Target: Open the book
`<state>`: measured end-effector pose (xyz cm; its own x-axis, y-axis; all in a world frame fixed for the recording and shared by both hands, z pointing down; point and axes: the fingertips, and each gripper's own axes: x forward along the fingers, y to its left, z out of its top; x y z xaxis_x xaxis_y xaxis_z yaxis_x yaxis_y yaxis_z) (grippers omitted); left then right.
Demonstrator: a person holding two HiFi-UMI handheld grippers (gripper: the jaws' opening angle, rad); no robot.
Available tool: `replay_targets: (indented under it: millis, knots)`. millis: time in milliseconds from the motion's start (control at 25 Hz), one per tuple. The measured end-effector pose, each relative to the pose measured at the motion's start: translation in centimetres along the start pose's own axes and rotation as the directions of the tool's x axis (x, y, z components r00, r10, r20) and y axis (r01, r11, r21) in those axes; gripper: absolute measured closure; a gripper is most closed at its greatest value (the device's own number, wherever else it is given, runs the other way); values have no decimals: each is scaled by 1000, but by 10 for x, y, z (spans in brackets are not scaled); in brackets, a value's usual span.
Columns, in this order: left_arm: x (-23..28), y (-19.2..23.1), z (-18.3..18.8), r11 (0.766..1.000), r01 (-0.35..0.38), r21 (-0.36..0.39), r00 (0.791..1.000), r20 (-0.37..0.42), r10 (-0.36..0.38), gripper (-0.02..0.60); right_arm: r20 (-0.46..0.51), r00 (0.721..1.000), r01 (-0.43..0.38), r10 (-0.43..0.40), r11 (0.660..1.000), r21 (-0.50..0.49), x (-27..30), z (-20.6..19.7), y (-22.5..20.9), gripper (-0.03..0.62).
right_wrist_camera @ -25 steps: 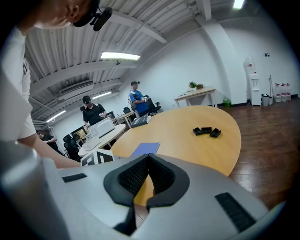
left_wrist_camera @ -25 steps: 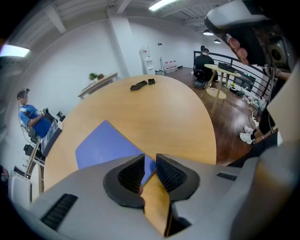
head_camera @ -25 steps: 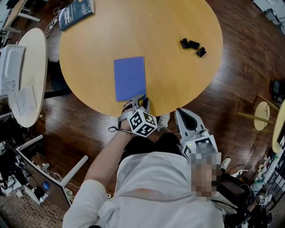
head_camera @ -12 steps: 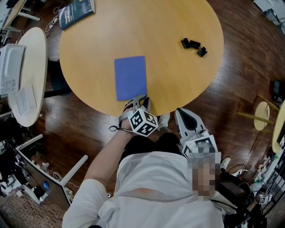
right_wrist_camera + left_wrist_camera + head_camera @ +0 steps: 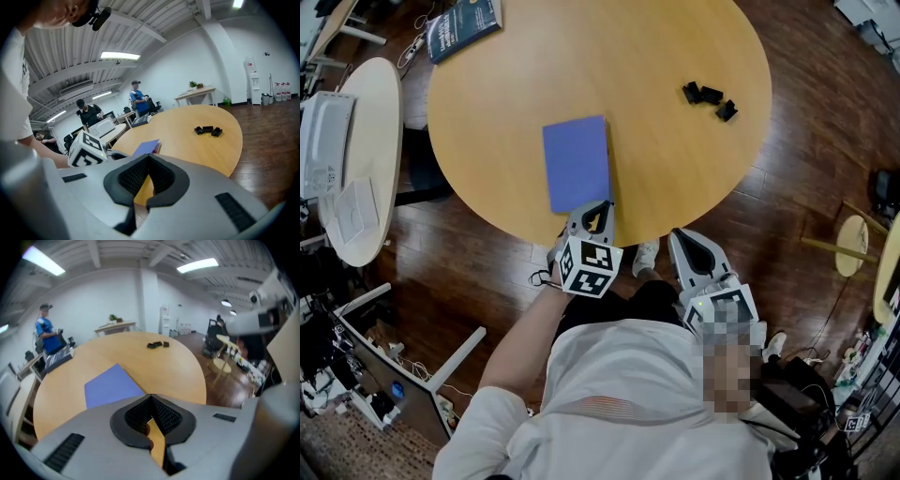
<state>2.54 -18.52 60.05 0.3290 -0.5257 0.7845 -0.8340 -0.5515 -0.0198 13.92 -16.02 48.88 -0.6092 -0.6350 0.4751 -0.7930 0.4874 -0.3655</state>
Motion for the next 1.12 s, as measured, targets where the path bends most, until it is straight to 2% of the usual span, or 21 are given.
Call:
replay_targets:
  millis: [80,160,240,320,400,440,480,560,600,640,800,920,1040,1120]
  knots:
    - [-24,15,14,986,21,-163,996,87,-7,571,-1,1000,-5,5,1000,-3,2,1,2,599]
    - [-49,35,22,954,27,-299,987,160,22,571,0,1000,-13,13,1000,-8,5,2,5,599]
    - [-73,58,22,924,4,-382,976,204,80,571,1,1000,-24,24,1000,-14,8,4,12,599]
    - [-97,81,16,900,-40,-433,964,221,149,571,1,999,-37,37,999,-24,12,7,21,599]
    - [-116,101,5,862,-66,-503,953,224,204,571,-1,999,-50,50,998,-35,16,9,30,599]
    - [-125,110,-2,830,-58,-555,950,223,216,571,-3,999,-55,55,998,-40,18,9,34,599]
    - [-132,118,-10,786,-38,-617,949,223,221,571,-4,998,-58,58,997,-44,20,9,39,599]
    - [-140,134,-28,688,2,-725,948,221,230,571,-7,998,-61,60,997,-50,24,10,46,599]
    - [-142,142,-39,652,5,-758,947,213,240,571,-8,998,-61,61,997,-53,26,11,49,599]
    - [-143,150,-50,630,-6,-776,947,198,254,571,-10,998,-62,62,996,-57,28,11,53,599]
    - [-147,180,-93,602,-125,-788,941,99,324,571,-12,998,-59,58,993,-103,36,11,69,599]
    - [-141,197,-124,574,-190,-796,939,23,343,571,-22,999,-44,41,989,-145,41,11,78,599]
    - [-125,206,-155,573,-241,-783,944,-51,327,571,-37,999,-32,26,987,-157,45,10,86,599]
    - [-115,212,-172,577,-284,-766,938,-97,332,569,-46,999,-25,18,986,-164,49,6,90,599]
